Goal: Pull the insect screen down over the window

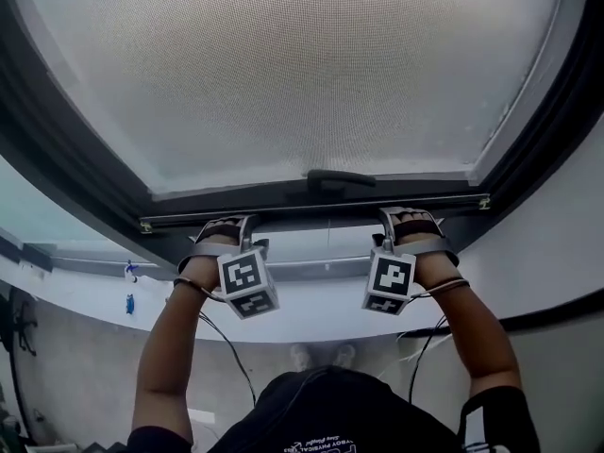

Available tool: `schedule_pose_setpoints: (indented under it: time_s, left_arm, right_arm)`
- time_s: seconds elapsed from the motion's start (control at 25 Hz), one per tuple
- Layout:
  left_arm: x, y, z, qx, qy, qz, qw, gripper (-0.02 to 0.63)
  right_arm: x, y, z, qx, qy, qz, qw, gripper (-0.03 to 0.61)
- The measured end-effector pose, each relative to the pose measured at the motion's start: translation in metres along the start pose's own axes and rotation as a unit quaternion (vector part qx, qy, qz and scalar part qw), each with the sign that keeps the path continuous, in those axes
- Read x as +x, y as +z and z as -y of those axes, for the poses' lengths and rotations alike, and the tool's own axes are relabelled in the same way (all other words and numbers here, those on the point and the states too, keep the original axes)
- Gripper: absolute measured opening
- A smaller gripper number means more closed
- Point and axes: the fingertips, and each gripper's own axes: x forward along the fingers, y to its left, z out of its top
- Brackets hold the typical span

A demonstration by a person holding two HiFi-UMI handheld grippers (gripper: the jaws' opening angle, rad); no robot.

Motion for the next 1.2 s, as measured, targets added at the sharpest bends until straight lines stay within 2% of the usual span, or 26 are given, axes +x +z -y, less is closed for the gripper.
schedule_pose_setpoints:
  time_s: [0.48, 0.64, 0.72, 0.84, 1.0, 1.2]
  left_arm:
    - [-0.001, 0.003, 0.001, 0.001, 0.007, 0.005, 1.0, 0.17]
    - [0.0, 0.0, -0.002, 0.023, 0.041, -0.023, 0.9987, 0.17]
    - [0.001, 0.002, 0.0, 0.031, 0.043, -0.029, 0.9982, 0.17]
    - [-0.001, 0.004, 0.002, 0.015, 0.047, -0.015, 0.9987, 0.17]
    - [0.003, 0.003, -0.002, 0.007, 0.071, -0.022, 0.9972, 0.17]
    - [0.004, 0.003, -0.004, 0.004, 0.063, -0.019, 0.9978, 0.17]
  right_arm:
    - [0.0, 0.002, 0.001, 0.013, -0.005, -0.013, 1.0, 0.207]
    - [0.003, 0.003, 0.003, 0.021, -0.027, -0.025, 0.999, 0.207]
    - [0.003, 0.004, 0.002, 0.031, -0.036, -0.027, 0.999, 0.207]
    - [0.002, 0.003, 0.001, 0.034, -0.041, -0.024, 0.998, 0.207]
    - [0.005, 0.003, 0.005, 0.03, -0.043, -0.026, 0.998, 0.207]
    - [0.005, 0.002, 0.009, 0.022, -0.042, -0.028, 0.998, 0.207]
